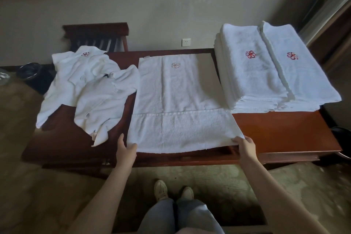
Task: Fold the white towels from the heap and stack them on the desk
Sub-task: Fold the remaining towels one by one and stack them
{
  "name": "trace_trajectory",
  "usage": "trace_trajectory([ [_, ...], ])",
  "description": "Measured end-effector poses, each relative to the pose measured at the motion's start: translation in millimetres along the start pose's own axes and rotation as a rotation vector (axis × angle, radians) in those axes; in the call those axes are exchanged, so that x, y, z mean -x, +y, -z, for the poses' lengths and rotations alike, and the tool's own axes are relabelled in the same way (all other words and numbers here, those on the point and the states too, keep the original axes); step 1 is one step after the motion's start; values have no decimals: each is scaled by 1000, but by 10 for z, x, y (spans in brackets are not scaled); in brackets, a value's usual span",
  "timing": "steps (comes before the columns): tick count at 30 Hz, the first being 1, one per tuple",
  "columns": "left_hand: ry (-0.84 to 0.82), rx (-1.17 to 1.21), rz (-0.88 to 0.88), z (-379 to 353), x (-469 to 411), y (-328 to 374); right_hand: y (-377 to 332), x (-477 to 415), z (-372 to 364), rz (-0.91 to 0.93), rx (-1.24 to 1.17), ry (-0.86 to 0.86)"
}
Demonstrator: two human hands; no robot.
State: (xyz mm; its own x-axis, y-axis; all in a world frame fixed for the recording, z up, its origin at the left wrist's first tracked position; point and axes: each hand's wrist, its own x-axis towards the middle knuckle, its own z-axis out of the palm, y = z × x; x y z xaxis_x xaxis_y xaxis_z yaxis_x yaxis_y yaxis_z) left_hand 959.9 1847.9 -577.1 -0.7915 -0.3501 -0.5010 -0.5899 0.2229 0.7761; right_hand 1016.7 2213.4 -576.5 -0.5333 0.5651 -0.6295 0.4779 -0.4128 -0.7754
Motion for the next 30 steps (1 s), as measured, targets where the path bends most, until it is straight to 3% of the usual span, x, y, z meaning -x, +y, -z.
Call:
trace_trajectory([
  [9,8,-62,60,198,352,-437,404,299,337,-50,11,-18],
  [13,36,2,-2,230,425,-407,382,371,359,-28,13,-33],
  [21,98,366,-121,181,193,428,-471,313,-20,154,-127,-95],
  [30,-41,548,80,-76,-461,1305,-1113,-51,-713,156,-124,-121],
])
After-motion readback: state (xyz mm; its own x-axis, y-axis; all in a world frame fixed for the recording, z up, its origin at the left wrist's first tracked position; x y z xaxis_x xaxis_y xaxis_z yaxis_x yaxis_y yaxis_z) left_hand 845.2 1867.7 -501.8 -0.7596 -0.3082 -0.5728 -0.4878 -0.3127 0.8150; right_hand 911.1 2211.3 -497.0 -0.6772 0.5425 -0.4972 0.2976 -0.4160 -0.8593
